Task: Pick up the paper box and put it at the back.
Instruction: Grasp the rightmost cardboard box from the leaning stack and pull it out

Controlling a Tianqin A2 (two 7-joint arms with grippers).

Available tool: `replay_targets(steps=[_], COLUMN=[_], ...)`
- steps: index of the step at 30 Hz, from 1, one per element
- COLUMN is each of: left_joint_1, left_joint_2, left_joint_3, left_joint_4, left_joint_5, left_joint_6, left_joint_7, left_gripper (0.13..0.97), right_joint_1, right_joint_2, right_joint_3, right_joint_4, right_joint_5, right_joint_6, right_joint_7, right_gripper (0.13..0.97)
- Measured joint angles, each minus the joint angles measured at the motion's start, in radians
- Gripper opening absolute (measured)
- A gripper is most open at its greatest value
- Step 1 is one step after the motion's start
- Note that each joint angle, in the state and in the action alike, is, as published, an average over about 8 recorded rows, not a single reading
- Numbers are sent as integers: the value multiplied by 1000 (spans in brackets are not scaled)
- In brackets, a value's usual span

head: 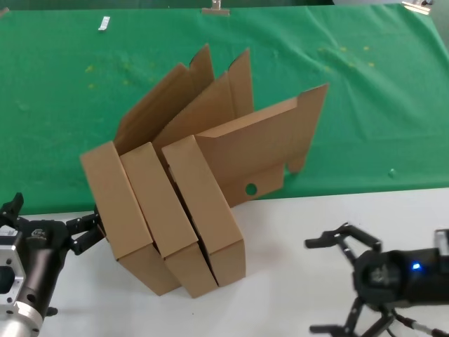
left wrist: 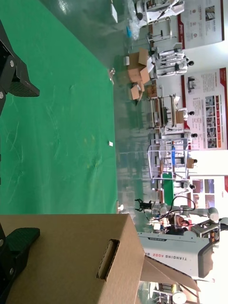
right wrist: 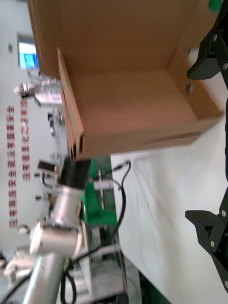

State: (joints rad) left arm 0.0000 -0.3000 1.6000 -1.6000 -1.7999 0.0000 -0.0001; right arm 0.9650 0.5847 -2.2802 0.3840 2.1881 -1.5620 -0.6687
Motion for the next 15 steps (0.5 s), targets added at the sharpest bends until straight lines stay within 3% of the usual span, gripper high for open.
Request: replay_targets(steps=[15], left_joint_1=[0], left_joint_2=[0], left_joint_3=[0], left_joint_4=[0], left_joint_5=[0], left_joint_6=[0], left_joint_7=[0], left_gripper=[966], right_joint_1=[32], right_joint_2=[-134], right_joint_3=[-216], right_joint_4=[23], right_joint_5=[84], right_joint_6=[-8], right_joint_7=[-15], right_gripper=[943])
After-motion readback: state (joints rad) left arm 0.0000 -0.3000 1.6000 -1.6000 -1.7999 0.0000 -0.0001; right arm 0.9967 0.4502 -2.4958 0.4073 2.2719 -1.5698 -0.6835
